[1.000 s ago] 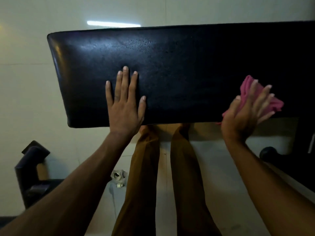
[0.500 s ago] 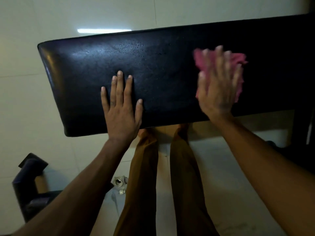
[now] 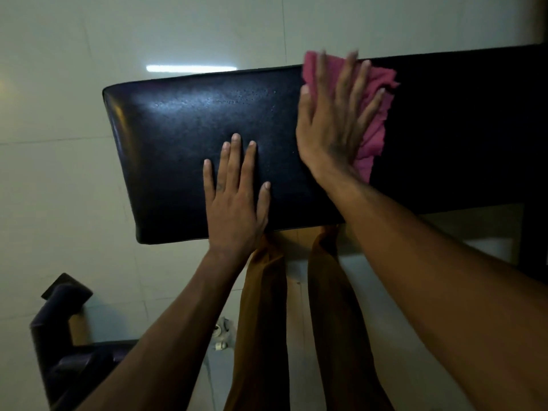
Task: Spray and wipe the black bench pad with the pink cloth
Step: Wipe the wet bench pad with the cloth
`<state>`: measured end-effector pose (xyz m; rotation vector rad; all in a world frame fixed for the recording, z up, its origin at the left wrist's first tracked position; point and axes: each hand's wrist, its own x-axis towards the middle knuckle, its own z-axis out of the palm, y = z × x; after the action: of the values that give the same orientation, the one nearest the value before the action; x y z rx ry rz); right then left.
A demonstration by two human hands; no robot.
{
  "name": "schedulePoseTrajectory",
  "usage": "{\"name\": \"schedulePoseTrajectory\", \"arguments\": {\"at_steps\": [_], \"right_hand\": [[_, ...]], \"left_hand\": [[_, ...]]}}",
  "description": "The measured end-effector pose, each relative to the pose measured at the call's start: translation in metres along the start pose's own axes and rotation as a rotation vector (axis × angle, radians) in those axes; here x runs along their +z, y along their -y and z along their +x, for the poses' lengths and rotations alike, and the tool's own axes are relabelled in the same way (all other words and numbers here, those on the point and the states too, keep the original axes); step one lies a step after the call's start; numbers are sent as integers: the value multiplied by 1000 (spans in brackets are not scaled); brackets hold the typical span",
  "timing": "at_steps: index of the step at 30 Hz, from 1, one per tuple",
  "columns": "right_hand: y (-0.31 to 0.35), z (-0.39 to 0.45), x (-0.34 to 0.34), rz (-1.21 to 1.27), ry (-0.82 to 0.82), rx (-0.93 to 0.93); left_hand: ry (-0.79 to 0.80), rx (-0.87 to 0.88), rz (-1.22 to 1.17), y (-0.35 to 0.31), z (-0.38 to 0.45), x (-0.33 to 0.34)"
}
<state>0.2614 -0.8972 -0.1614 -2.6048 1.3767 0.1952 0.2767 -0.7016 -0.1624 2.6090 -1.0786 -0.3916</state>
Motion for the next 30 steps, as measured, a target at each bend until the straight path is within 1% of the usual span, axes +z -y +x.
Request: {"name": "schedulePoseTrajectory", "arguments": {"at_steps": [1,3,4,5,6,8,9,10,11,13,14,15,16,18,19,20,21,23,24,25,26,27,29,30], "right_hand": [[7,-5,1,-21,32,-155],[5,-9,-2,-73,127,-584],[-3,-3,-4,-85,163,-701],[-9,4,-4,-85,157,-702],[-11,10,-2,-74,111,-587],[4,11,1,-34,27,-222],[19,7,3,-24,19,-128],[34,0,4,-21,41,-151],[46,-7,5,-30,85,-300],[49,-9,0,-77,209,-728],[42,-1,-2,-104,244,-850],[35,9,-4,-114,236,-855],[29,16,-4,-110,197,-749],[26,21,-3,-34,117,-345],[31,16,-2,-10,94,-205],[38,7,0,-14,86,-196],[43,-3,4,-39,90,-321],[37,-16,6,-138,140,-810],[30,-13,4,-193,172,-1016],[23,-6,2,-217,192,-1114],[17,0,2,-204,189,-1089],[14,3,3,-165,168,-944],[17,-10,5,-73,83,-503],[23,-25,8,-49,45,-357]], "left_hand": [[-6,-1,-14,0,1,0],[-11,-7,-47,1,1,-1],[-7,-8,-53,2,1,-3],[-3,-6,-58,2,1,-4],[-1,-4,-72,3,1,-6],[-6,-10,-107,5,1,-10],[-7,-10,-109,6,1,-11],[-3,2,-90,8,1,-11],[2,28,-54,10,-1,-10],[9,67,20,16,-7,-9],[10,60,35,19,-12,-9],[8,40,37,23,-17,-9],[1,13,33,27,-22,-10],[-13,-42,24,34,-32,-12],[-17,-61,22,38,-37,-12],[-22,-67,22,42,-40,-13],[-28,-62,22,46,-42,-13],[-42,-34,12,49,-42,-13],[-45,-29,5,51,-41,-13],[-47,-31,-3,51,-41,-13],[-48,-39,-10,50,-42,-13],[-50,-50,-16,48,-42,-12],[-51,-73,-16,43,-41,-11],[-50,-82,-2,41,-41,-10]]}}
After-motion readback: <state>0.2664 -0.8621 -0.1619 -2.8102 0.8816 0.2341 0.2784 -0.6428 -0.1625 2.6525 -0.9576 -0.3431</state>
